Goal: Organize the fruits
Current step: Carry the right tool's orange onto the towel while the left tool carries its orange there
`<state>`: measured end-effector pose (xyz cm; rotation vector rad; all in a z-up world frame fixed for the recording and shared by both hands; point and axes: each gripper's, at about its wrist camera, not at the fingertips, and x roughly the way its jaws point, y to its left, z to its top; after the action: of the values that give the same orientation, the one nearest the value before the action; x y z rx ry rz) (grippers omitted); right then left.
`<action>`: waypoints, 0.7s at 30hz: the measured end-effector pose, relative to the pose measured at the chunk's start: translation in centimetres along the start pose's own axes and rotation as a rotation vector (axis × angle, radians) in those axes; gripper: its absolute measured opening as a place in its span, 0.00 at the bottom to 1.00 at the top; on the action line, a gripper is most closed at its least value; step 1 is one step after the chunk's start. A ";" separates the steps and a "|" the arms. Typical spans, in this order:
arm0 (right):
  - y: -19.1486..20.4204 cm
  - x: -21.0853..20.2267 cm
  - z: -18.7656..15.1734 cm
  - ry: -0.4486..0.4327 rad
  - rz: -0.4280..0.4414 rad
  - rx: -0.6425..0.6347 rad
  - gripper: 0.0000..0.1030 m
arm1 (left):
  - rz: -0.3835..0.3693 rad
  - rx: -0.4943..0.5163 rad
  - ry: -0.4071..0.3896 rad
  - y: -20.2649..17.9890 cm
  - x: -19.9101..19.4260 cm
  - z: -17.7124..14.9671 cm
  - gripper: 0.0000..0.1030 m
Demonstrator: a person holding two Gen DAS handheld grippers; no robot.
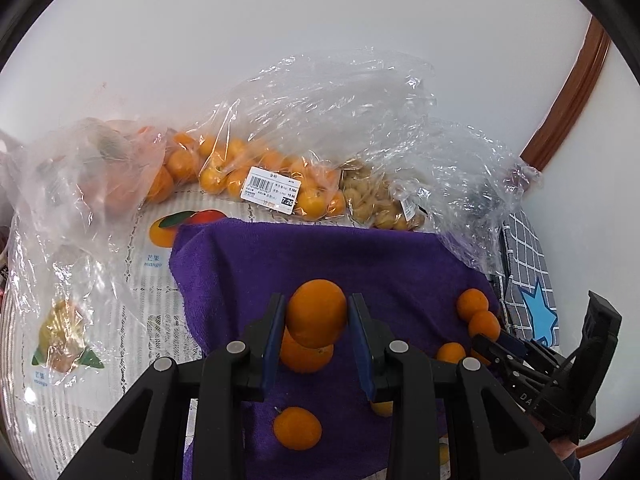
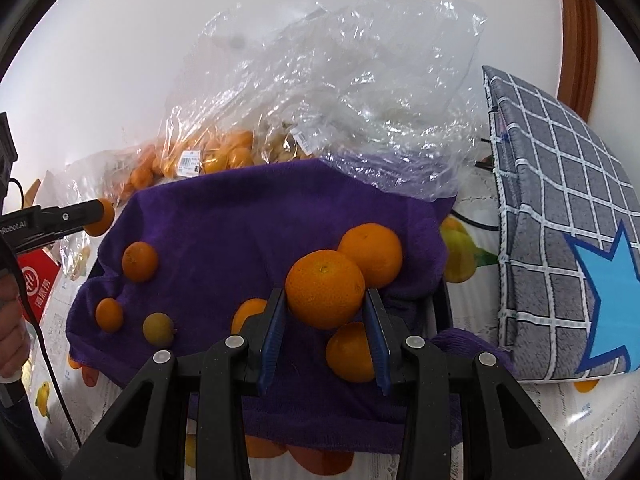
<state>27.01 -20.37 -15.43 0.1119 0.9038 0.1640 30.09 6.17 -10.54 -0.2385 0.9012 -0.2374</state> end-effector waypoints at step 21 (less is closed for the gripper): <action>0.9 1.7 0.8 0.033 -0.005 -0.036 0.38 | 0.008 0.007 0.019 0.2 0.6 0.0 0.29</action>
<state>28.57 -19.16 -16.12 0.0734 0.9331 0.1778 30.46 6.21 -11.08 -0.2263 0.9200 -0.2356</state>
